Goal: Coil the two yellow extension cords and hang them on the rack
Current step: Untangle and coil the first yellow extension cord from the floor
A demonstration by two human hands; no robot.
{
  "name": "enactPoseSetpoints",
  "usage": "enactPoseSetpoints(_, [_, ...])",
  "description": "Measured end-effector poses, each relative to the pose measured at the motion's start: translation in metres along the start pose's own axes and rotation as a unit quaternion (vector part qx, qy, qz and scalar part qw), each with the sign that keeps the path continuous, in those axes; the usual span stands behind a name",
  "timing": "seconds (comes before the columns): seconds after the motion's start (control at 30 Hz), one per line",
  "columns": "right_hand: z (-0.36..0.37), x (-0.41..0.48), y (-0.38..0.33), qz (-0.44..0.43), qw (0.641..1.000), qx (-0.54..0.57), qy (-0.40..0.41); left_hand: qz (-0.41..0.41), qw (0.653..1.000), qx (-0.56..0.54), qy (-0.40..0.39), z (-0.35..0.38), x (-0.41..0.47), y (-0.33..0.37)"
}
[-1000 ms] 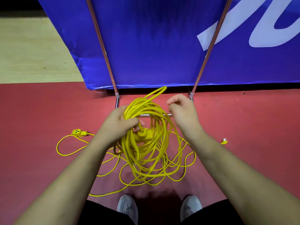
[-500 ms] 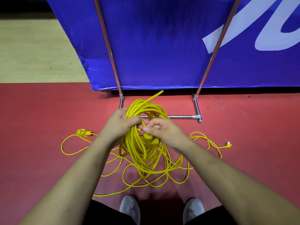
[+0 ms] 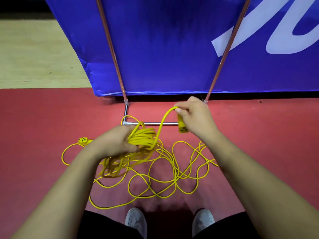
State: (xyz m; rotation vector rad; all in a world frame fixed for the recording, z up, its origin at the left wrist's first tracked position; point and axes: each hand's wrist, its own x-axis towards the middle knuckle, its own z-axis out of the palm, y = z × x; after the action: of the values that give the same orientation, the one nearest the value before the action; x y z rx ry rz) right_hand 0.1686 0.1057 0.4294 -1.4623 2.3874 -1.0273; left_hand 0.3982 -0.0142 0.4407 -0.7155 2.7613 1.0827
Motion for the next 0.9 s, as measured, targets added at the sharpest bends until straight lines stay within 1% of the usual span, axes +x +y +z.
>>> enactPoseSetpoints(0.03, [0.003, 0.002, 0.004, 0.03, 0.999, 0.017, 0.004, 0.014, 0.999, -0.031, -0.017, -0.001, -0.003, 0.005])
enactPoseSetpoints(0.07, [0.007, 0.004, 0.007, 0.068, 0.995, 0.076, -0.006, 0.027, 0.997, -0.058, -0.033, -0.001, -0.005, 0.011])
enactPoseSetpoints(0.1, [0.011, 0.004, 0.007, 0.109, 0.98, 0.163, -0.029, 0.037, 0.995, -0.077, -0.047, 0.0, -0.006, 0.016])
enactPoseSetpoints(0.17, [0.019, 0.001, 0.003, 0.179, 0.922, 0.328, -0.096, 0.057, 0.99, -0.109, -0.066, 0.003, -0.006, 0.025])
enactPoseSetpoints(0.2, [0.022, -0.001, 0.003, 0.209, 0.891, 0.381, -0.128, 0.065, 0.988, -0.125, -0.07, 0.005, -0.004, 0.028])
enactPoseSetpoints(0.27, [0.021, -0.006, 0.005, 0.25, 0.843, 0.445, -0.168, 0.077, 0.984, -0.148, -0.063, 0.007, -0.001, 0.032])
enactPoseSetpoints(0.3, [0.018, -0.009, 0.007, 0.256, 0.829, 0.463, -0.183, 0.081, 0.984, -0.153, -0.052, 0.007, 0.001, 0.033])
enactPoseSetpoints(0.33, [0.016, -0.011, 0.009, 0.249, 0.826, 0.466, -0.196, 0.084, 0.985, -0.148, -0.037, 0.008, 0.003, 0.032])
enactPoseSetpoints(0.43, [0.011, -0.019, 0.008, 0.192, 0.857, 0.423, -0.221, 0.094, 0.991, -0.097, -0.007, 0.01, 0.008, 0.028])
enactPoseSetpoints(0.5, [0.01, -0.02, 0.003, 0.134, 0.892, 0.369, -0.225, 0.112, 0.993, -0.041, 0.002, 0.014, 0.011, 0.024])
enactPoseSetpoints(0.57, [0.005, -0.02, -0.006, 0.059, 0.934, 0.264, -0.234, 0.111, 0.993, -0.017, 0.019, 0.018, 0.013, 0.019])
enactPoseSetpoints(0.63, [0.002, -0.019, -0.015, -0.017, 0.962, 0.155, -0.224, 0.097, 0.995, -0.003, 0.029, 0.019, 0.013, 0.015])
enactPoseSetpoints(0.7, [0.0, -0.018, -0.021, -0.045, 0.968, 0.116, -0.217, 0.104, 0.994, 0.011, 0.039, 0.019, 0.013, 0.014])
enactPoseSetpoints(0.77, [0.0, -0.015, -0.022, -0.058, 0.967, 0.121, -0.218, 0.112, 0.992, -0.012, 0.052, 0.019, 0.012, 0.016])
enactPoseSetpoints(0.83, [0.001, -0.012, -0.022, -0.059, 0.962, 0.149, -0.222, 0.104, 0.992, -0.043, 0.063, 0.02, 0.011, 0.017])
enactPoseSetpoints(0.87, [0.001, -0.012, -0.023, -0.045, 0.96, 0.178, -0.213, 0.096, 0.991, -0.057, 0.072, 0.02, 0.011, 0.017])
enactPoseSetpoints(0.9, [0.001, -0.012, -0.023, -0.022, 0.962, 0.206, -0.178, 0.086, 0.99, -0.074, 0.085, 0.02, 0.012, 0.016])
